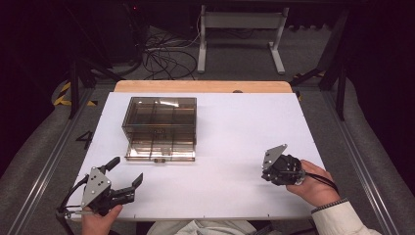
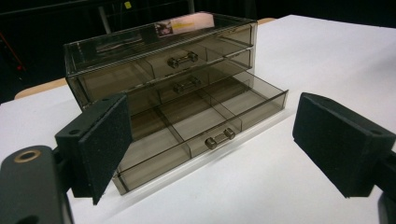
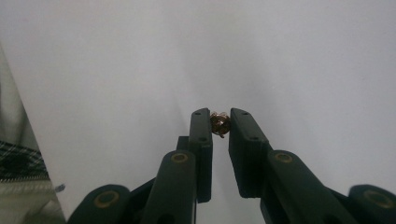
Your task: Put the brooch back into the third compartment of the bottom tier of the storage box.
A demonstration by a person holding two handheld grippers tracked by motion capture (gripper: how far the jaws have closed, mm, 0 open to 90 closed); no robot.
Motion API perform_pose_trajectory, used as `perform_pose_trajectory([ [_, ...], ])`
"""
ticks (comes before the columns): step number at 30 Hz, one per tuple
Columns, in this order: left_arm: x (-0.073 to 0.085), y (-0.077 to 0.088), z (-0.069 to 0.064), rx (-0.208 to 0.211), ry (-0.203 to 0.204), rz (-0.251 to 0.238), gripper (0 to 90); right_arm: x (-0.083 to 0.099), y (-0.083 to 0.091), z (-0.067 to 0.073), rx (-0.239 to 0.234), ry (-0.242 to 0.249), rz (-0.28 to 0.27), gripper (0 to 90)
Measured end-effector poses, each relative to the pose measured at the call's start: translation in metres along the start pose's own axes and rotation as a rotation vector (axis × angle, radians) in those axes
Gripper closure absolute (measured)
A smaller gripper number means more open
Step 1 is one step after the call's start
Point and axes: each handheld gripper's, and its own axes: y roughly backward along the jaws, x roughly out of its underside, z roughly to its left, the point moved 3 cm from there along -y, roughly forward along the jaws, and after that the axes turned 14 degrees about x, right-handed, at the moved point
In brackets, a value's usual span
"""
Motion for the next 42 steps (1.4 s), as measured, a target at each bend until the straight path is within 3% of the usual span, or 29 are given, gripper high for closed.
perform_pose_trajectory([
  [10,0.0,0.0,0.0,0.0,0.001,0.0,12.8,-0.006,0.014,-0.008,0.053,-0.079,-0.144,80.0],
  [20,0.0,0.0,0.0,0.0,0.003,-0.003,12.8,-0.01,0.023,-0.013,0.078,-0.128,-0.22,80.1],
  [32,0.0,0.0,0.0,0.0,0.007,-0.005,12.8,-0.022,0.029,-0.017,0.053,-0.16,-0.302,80.1],
  [42,0.0,0.0,0.001,0.001,0.004,-0.002,12.8,-0.047,0.028,-0.018,0.037,-0.18,-0.383,80.1],
])
